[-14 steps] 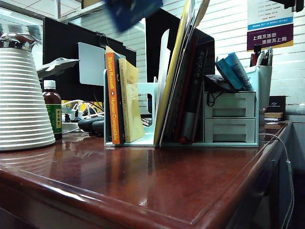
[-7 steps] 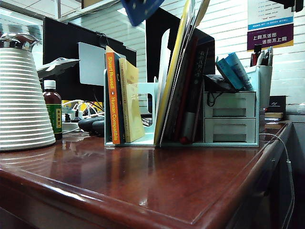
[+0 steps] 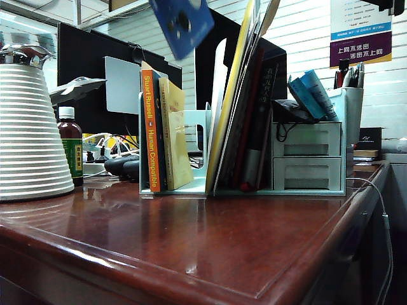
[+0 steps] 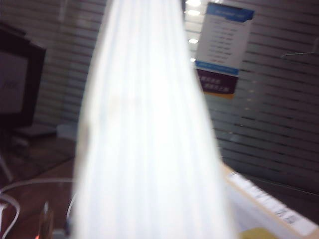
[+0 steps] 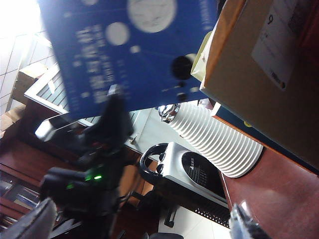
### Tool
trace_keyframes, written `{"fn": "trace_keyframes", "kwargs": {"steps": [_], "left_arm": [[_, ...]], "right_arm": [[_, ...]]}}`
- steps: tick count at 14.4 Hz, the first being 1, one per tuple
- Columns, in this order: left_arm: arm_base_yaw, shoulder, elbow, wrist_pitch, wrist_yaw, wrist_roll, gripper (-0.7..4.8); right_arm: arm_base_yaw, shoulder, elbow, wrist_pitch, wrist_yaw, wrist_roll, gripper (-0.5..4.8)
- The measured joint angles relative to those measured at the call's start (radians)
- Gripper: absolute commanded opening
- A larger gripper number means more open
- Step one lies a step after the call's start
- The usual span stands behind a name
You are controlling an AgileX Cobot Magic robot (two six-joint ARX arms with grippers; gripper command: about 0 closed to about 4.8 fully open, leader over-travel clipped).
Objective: Pick up the blue book and put it on the bookshelf.
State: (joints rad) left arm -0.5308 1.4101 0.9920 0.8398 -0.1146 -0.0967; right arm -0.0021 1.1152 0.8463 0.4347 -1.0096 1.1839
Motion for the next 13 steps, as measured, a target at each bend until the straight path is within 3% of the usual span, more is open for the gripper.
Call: {"fn": "trace_keyframes", "kwargs": {"steps": [13], "left_arm": [[-0.001, 0.218, 0.005, 0.057, -0.156, -0.035, -0.06]], "right_arm": [[0.000, -0.007, 0.000, -0.007, -0.035, 0.002, 4.79]]}}
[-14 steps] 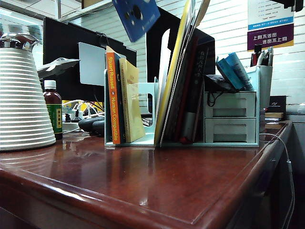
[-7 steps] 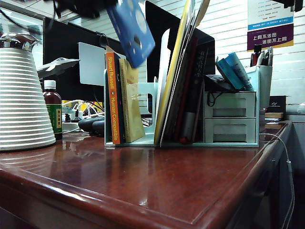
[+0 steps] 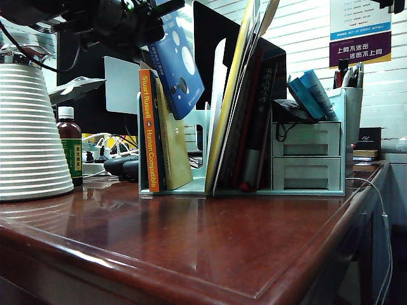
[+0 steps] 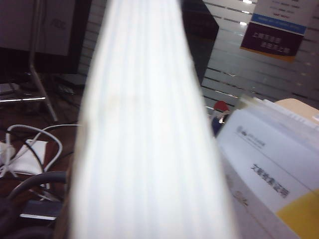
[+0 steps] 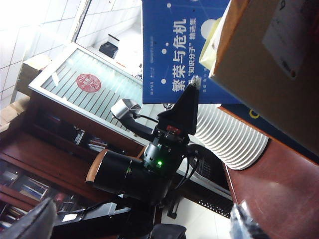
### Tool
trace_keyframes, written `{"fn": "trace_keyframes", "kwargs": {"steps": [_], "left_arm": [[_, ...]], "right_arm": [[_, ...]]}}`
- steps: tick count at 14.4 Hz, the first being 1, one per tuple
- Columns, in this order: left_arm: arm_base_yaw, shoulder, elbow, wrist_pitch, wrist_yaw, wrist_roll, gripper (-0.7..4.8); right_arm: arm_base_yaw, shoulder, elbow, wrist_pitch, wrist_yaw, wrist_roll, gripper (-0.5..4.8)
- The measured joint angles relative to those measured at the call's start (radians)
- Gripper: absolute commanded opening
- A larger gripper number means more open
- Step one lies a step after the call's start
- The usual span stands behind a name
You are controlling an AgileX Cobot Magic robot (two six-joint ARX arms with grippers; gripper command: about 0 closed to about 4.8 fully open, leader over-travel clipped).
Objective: Pick up the blue book and put it on the bookshelf.
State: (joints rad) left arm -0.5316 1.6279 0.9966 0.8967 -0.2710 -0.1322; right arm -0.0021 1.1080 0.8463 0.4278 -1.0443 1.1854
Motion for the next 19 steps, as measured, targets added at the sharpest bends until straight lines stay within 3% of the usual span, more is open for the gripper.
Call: {"fn": "trace_keyframes", "kwargs": {"steps": [2, 8, 11, 12, 13, 15, 19], "left_arm": [[-0.002, 0.000, 0.002, -0.027, -0.055, -0.007, -0.06], [-0.018, 0.000, 0.018, -0.180, -0.051, -0.011, -0.06], [-0.023, 0.000, 0.077, -0.328, -0.024, -0.012, 0.02], [-0.023, 0.004, 0.084, -0.336, -0.016, -0.012, 1.27], [-0.023, 0.016, 0.095, -0.323, -0.010, -0.034, 2.01], [-0.022, 0.029, 0.111, -0.240, 0.039, -0.079, 2.19], [-0.024, 0.064, 0.107, -0.251, 0.058, -0.109, 2.15]], "right_arm": [[0.000, 0.000, 0.000, 0.000, 0.000, 0.000, 4.79], [0.000, 0.000, 0.000, 0.000, 0.000, 0.000, 4.79], [0.000, 0.000, 0.000, 0.000, 0.000, 0.000, 4.79], [0.000, 0.000, 0.000, 0.000, 0.000, 0.000, 4.79], [0.000, 0.000, 0.000, 0.000, 0.000, 0.000, 4.79], [0.000, 0.000, 0.000, 0.000, 0.000, 0.009, 4.79], [0.000, -0.007, 0.000, 0.000, -0.001, 0.014, 4.79]]}}
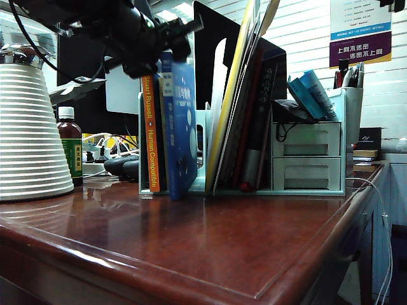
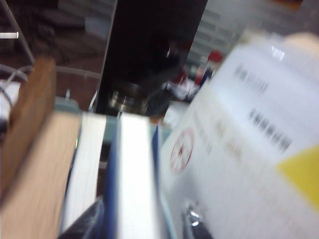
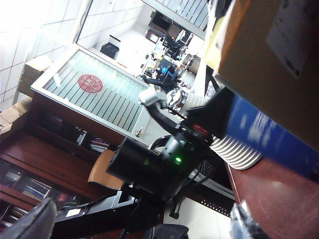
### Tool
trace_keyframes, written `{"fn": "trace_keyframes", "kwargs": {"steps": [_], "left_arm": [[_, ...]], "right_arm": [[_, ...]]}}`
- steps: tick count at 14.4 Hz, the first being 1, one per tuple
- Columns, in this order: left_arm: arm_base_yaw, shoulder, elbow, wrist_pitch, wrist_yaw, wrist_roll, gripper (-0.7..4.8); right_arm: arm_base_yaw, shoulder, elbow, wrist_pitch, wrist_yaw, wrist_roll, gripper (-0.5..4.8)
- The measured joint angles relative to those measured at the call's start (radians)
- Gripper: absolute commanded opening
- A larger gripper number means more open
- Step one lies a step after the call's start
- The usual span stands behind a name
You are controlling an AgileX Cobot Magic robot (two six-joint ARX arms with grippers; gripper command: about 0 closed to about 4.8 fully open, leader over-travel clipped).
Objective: Pick up the blue book and put it on the bookshelf.
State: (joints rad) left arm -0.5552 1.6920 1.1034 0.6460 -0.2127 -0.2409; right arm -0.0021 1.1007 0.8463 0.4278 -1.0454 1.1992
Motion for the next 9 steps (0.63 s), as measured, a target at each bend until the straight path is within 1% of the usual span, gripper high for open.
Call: {"fn": "trace_keyframes", "kwargs": {"steps": [2, 3, 4, 5, 6, 7, 8, 9], "left_arm": [[0.000, -0.001, 0.001, 0.064, 0.000, 0.004, 2.16], [0.000, -0.002, 0.001, 0.090, 0.000, 0.021, 2.16], [0.000, -0.010, 0.001, 0.135, 0.000, 0.068, 2.16], [0.000, -0.026, 0.001, 0.170, 0.000, 0.105, 1.43], [0.000, -0.101, 0.001, 0.203, 0.000, 0.180, -0.09], [0.000, -0.220, 0.002, 0.039, 0.000, 0.207, -0.08], [0.000, -0.268, 0.003, -0.065, 0.001, 0.208, -0.08], [0.000, -0.347, 0.003, -0.345, 0.024, 0.211, -0.08]], "right_arm": [[0.000, 0.000, 0.000, 0.000, 0.000, 0.000, 4.79], [0.000, 0.000, 0.000, 0.000, 0.000, 0.000, 4.79], [0.000, 0.000, 0.000, 0.000, 0.000, 0.000, 4.79], [0.000, 0.000, 0.000, 0.000, 0.000, 0.000, 4.79], [0.000, 0.000, 0.000, 0.000, 0.000, 0.000, 4.79], [0.000, 0.000, 0.000, 0.000, 0.000, 0.000, 4.79], [0.000, 0.000, 0.000, 0.000, 0.000, 0.000, 4.79], [0.000, 0.000, 0.000, 0.000, 0.000, 0.000, 4.79]]}}
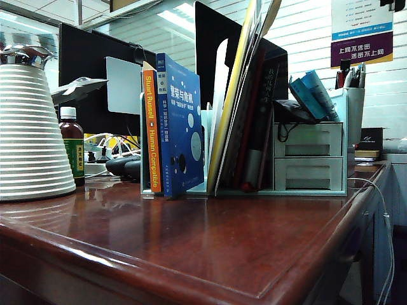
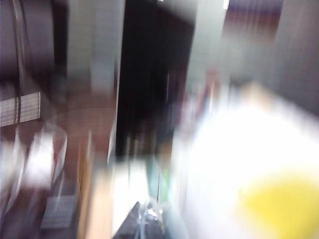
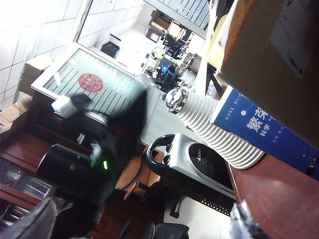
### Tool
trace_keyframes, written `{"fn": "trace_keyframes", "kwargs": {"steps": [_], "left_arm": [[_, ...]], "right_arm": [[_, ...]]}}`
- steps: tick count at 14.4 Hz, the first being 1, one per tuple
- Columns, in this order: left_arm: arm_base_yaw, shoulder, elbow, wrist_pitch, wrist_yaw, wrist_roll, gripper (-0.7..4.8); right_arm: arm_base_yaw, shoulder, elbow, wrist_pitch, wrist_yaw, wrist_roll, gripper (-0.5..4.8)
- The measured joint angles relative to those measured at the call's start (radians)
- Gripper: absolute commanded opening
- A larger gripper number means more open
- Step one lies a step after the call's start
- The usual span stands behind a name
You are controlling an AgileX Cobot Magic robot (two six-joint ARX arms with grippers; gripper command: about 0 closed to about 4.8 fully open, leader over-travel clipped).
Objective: Pick up the blue book and put it on the bookshelf.
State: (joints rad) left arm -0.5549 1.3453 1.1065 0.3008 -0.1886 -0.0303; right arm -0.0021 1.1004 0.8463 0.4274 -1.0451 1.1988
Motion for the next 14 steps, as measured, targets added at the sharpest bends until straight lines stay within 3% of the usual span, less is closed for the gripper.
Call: {"fn": "trace_keyframes", "kwargs": {"steps": [2, 4, 9, 14], "left_arm": [[0.000, -0.023, 0.000, -0.233, 0.111, 0.000, -0.08], [0.000, -0.012, -0.031, -0.331, 0.196, 0.000, -0.08], [0.000, 0.050, -0.103, -0.320, 0.239, -0.005, -0.08], [0.010, 0.230, -0.104, -0.089, 0.273, -0.003, -0.08]], "right_arm": [[0.000, 0.000, 0.000, 0.000, 0.001, 0.000, 4.79], [0.000, 0.000, 0.000, 0.000, 0.001, 0.000, 4.79], [0.000, 0.000, 0.000, 0.000, 0.000, 0.000, 4.79], [0.000, 0.000, 0.000, 0.000, -0.003, 0.001, 4.79]]}}
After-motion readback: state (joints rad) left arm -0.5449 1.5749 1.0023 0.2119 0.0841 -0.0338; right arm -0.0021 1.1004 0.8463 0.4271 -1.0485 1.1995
